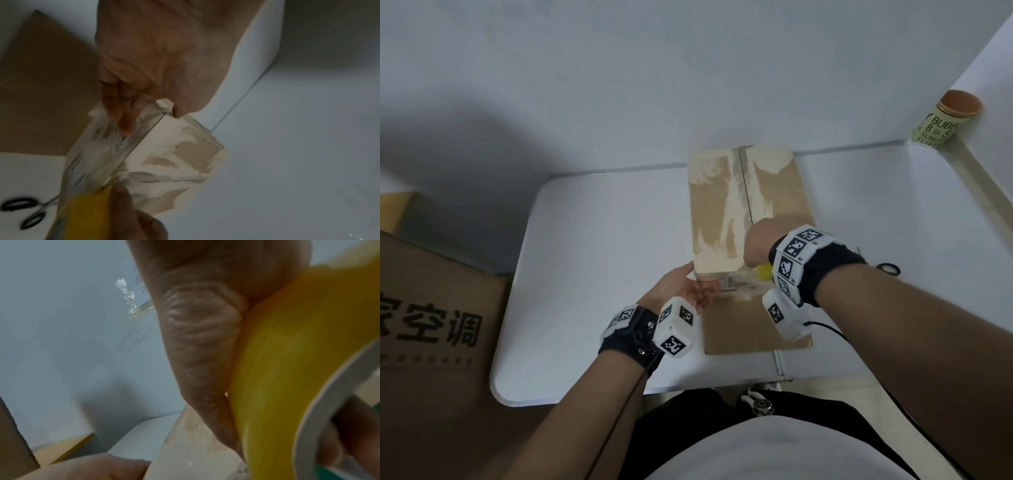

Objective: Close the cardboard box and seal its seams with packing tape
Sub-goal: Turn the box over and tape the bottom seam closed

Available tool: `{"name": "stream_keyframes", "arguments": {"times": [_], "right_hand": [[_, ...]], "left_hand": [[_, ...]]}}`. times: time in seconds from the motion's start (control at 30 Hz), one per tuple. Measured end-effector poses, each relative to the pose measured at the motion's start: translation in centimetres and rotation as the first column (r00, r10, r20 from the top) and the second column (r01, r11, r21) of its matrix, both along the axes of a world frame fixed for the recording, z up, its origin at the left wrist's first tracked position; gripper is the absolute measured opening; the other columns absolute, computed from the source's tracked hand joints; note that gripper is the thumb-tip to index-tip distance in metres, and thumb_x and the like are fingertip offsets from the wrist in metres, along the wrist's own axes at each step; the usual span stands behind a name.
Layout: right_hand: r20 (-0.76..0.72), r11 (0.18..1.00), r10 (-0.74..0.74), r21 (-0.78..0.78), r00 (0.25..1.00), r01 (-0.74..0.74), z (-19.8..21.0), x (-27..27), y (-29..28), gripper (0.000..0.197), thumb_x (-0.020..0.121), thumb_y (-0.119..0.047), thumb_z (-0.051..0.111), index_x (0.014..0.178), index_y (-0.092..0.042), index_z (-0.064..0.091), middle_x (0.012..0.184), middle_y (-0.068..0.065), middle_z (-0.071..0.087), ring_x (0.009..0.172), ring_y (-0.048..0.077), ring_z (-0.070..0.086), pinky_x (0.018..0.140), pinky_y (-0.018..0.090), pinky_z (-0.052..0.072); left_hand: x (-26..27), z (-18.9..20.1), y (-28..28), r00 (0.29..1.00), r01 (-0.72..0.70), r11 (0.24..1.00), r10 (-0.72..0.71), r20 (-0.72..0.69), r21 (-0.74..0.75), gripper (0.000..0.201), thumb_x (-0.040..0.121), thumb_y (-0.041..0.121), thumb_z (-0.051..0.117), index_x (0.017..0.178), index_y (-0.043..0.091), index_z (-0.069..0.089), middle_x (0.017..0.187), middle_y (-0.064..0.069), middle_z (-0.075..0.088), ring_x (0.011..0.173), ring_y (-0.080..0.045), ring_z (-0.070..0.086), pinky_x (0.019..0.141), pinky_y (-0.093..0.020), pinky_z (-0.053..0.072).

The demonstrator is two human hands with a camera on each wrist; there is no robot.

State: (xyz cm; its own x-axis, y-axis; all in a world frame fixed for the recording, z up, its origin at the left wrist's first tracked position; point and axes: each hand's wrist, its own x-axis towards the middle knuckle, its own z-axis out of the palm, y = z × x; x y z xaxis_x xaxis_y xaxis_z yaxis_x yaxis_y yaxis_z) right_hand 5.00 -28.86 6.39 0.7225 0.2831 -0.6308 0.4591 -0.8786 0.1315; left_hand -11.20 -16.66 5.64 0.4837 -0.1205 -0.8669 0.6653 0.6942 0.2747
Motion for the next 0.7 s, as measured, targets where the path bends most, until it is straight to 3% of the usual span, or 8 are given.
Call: {"name": "stream_keyframes", "arguments": {"times": [0.07, 0.13, 0.2, 0.37, 0.43, 0.5, 0.6, 0.7], "right_hand": [[0.019, 1.0, 0.013, -0.003, 1.0, -0.013, -3.4, 1.6, 0.0, 0.024, 0.074, -0.041, 0.06, 0.067, -0.022, 0.046, 0.06, 0.002, 0.042, 0.053, 0.018, 0.048, 0.067, 0.032, 0.049], [0.025, 0.999, 0.033, -0.022, 0.999, -0.032, -0.8, 0.3, -0.1, 0.025, 0.086, -0.035, 0.052, 0.071, -0.024, 0.035, 0.061, 0.007, 0.023, 0.054, 0.013, 0.033, 0.061, 0.023, 0.04], [0.036, 1.0, 0.024, 0.009, 0.999, -0.024, 1.0, -1.1, -0.2, 0.018, 0.087, -0.032, 0.054, 0.08, -0.023, 0.04, 0.061, 0.005, 0.026, 0.06, 0.015, 0.036, 0.059, 0.025, 0.038], [-0.087, 0.998, 0.024, -0.049, 0.996, -0.028, -8.8, 4.7, 0.7, 0.036, 0.054, -0.049, 0.07, 0.063, -0.021, 0.05, 0.063, 0.003, 0.045, 0.06, 0.026, 0.056, 0.07, 0.051, 0.052], [-0.092, 0.996, 0.036, -0.075, 0.995, -0.043, -6.3, 4.1, 0.8, 0.041, 0.051, -0.049, 0.072, 0.056, -0.022, 0.042, 0.061, 0.002, 0.039, 0.06, 0.027, 0.054, 0.071, 0.053, 0.053], [-0.045, 0.99, 0.074, -0.113, 0.996, -0.079, -0.2, 0.4, 0.6, 0.042, 0.064, -0.042, 0.069, 0.057, -0.023, 0.033, 0.06, -0.001, 0.033, 0.053, 0.021, 0.044, 0.07, 0.04, 0.055], [-0.052, 0.989, 0.093, -0.112, 0.994, -0.098, 1.2, 0.0, 0.7, 0.033, 0.078, -0.032, 0.063, 0.06, -0.02, 0.038, 0.062, -0.004, 0.043, 0.052, 0.012, 0.043, 0.052, 0.022, 0.041], [-0.082, 0.992, -0.008, -0.123, 0.997, -0.002, -3.5, 2.3, 1.2, 0.04, 0.043, -0.047, 0.076, 0.068, -0.02, 0.06, 0.071, 0.007, 0.065, 0.063, 0.029, 0.064, 0.07, 0.047, 0.052]], "left_hand": [[0.1, 0.1, -0.8, 0.999, -0.027, 0.999, 0.027, -0.023, 0.032, 0.067, 0.098, 0.054, 0.037, 0.122, -0.006, 0.055, 0.084, -0.008, 0.062, 0.051, -0.015, 0.058, 0.046, -0.02, 0.05], [0.2, 0.1, -0.6, 0.998, 0.056, 0.994, -0.052, -0.035, 0.092, 0.075, 0.098, 0.059, 0.028, 0.111, -0.006, 0.061, 0.077, -0.009, 0.065, 0.053, -0.016, 0.059, 0.047, -0.022, 0.051], [-0.3, 0.1, 0.5, 0.983, 0.182, 0.958, -0.18, -0.026, 0.222, 0.081, 0.098, 0.06, 0.017, 0.103, -0.006, 0.065, 0.074, -0.013, 0.071, 0.064, -0.019, 0.06, 0.056, -0.027, 0.053], [-1.6, 0.6, 2.3, 0.989, 0.064, 0.87, -0.119, 0.083, 0.489, 0.02, 0.099, 0.002, 0.042, 0.094, -0.007, 0.059, 0.09, -0.022, 0.064, 0.078, -0.027, 0.062, 0.078, -0.031, 0.055], [-1.0, 0.9, 2.0, 0.987, 0.02, 0.882, -0.092, 0.132, 0.47, 0.016, 0.096, -0.007, 0.04, 0.096, -0.008, 0.056, 0.094, -0.026, 0.061, 0.083, -0.033, 0.062, 0.081, -0.036, 0.055], [-0.1, 1.6, 1.1, 0.988, 0.038, 0.873, -0.106, 0.114, 0.486, 0.018, 0.094, -0.009, 0.035, 0.094, -0.006, 0.054, 0.093, -0.026, 0.059, 0.079, -0.034, 0.062, 0.068, -0.035, 0.057], [1.1, 2.6, 0.1, 0.965, 0.184, 0.804, -0.256, 0.049, 0.565, 0.015, 0.081, -0.008, 0.04, 0.078, 0.003, 0.05, 0.079, -0.016, 0.053, 0.066, -0.025, 0.051, 0.059, -0.031, 0.048], [1.9, 3.6, -0.7, 0.906, 0.352, 0.711, -0.422, -0.03, 0.609, 0.016, 0.073, -0.007, 0.039, 0.071, 0.008, 0.042, 0.078, -0.012, 0.041, 0.061, -0.021, 0.034, 0.064, -0.033, 0.032]]}}
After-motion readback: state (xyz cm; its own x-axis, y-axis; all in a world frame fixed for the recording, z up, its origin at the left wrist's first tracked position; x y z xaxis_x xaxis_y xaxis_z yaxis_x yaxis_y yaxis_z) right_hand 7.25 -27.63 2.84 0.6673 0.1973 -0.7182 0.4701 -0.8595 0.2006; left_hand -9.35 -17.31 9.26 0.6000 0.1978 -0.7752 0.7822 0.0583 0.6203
